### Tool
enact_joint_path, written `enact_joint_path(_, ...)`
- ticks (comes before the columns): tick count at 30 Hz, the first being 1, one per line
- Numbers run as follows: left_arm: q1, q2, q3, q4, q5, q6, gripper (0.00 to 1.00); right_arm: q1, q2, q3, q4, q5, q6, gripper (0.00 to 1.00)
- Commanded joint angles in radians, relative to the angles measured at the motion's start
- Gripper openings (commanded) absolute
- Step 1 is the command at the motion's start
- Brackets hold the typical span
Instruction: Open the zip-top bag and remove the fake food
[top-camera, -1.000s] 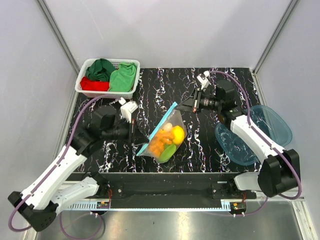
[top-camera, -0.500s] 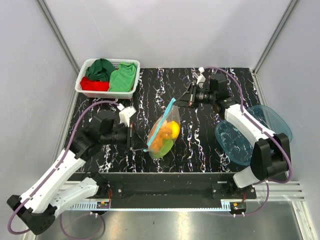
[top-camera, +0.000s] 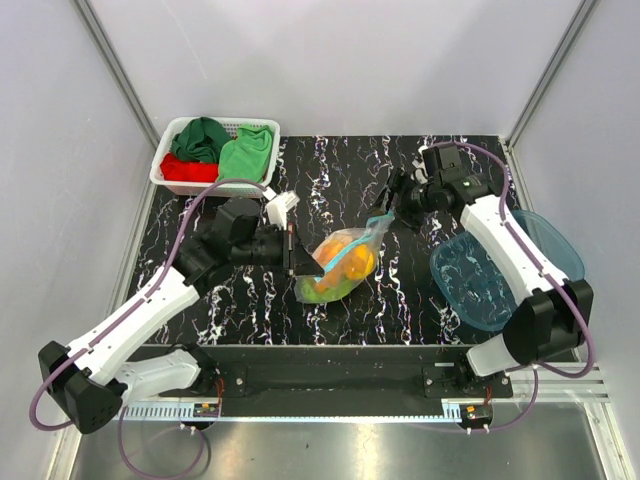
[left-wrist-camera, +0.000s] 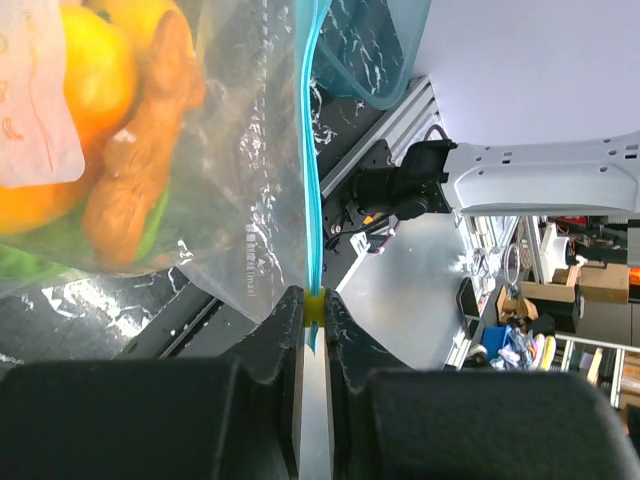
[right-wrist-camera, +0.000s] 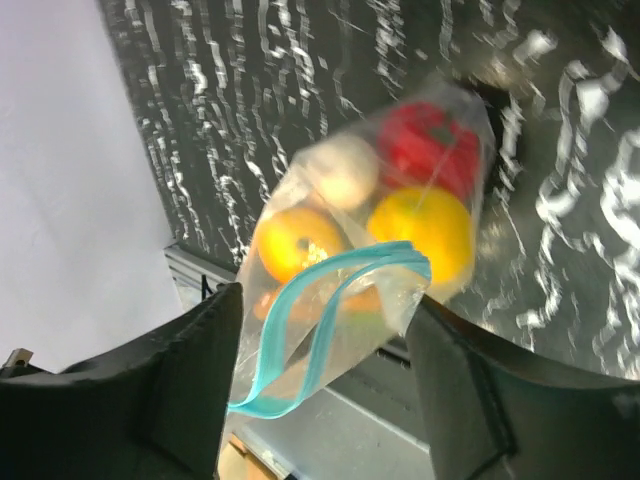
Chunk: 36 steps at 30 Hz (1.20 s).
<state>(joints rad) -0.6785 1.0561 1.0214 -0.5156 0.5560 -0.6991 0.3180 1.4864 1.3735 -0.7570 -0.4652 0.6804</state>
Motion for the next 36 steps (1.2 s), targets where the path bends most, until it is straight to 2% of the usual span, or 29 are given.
enact_joint_path(1, -0.021, 0.037, 0.031, 0.094, 0.008, 0.019, 0.0, 0.003, -0.078, 0.081, -0.277, 0.125, 0.057, 0.78)
enact_joint_path(4, -0.041, 0.042, 0.019, 0.101, 0.031, 0.012, 0.0, 0.004, -0.109, 0.056, -0.311, 0.105, 0.108, 0.8)
enact_joint_path(10, -0.058, 0.045, 0.005, 0.115, 0.031, 0.029, 0.0, 0.004, -0.141, 0.044, -0.38, 0.188, 0.166, 0.81)
enact_joint_path(15, -0.065, 0.045, -0.001, 0.12, 0.033, 0.024, 0.0, 0.004, -0.181, -0.019, -0.314, 0.209, 0.191, 0.75)
enact_joint_path(16, -0.066, 0.042, -0.003, 0.121, 0.033, 0.021, 0.0, 0.004, -0.178, -0.014, -0.298, 0.209, 0.194, 0.73)
enact_joint_path(28, -0.085, 0.061, -0.003, 0.124, 0.025, 0.023, 0.0, 0.003, -0.109, 0.09, -0.272, 0.237, 0.185, 0.73)
enact_joint_path(32, -0.087, 0.056, -0.003, 0.124, 0.028, 0.024, 0.0, 0.004, -0.091, 0.059, -0.245, 0.224, 0.2, 0.68)
enact_joint_path(36, -0.087, 0.056, -0.001, 0.124, 0.03, 0.027, 0.0, 0.004, -0.103, 0.018, -0.216, 0.221, 0.211, 0.57)
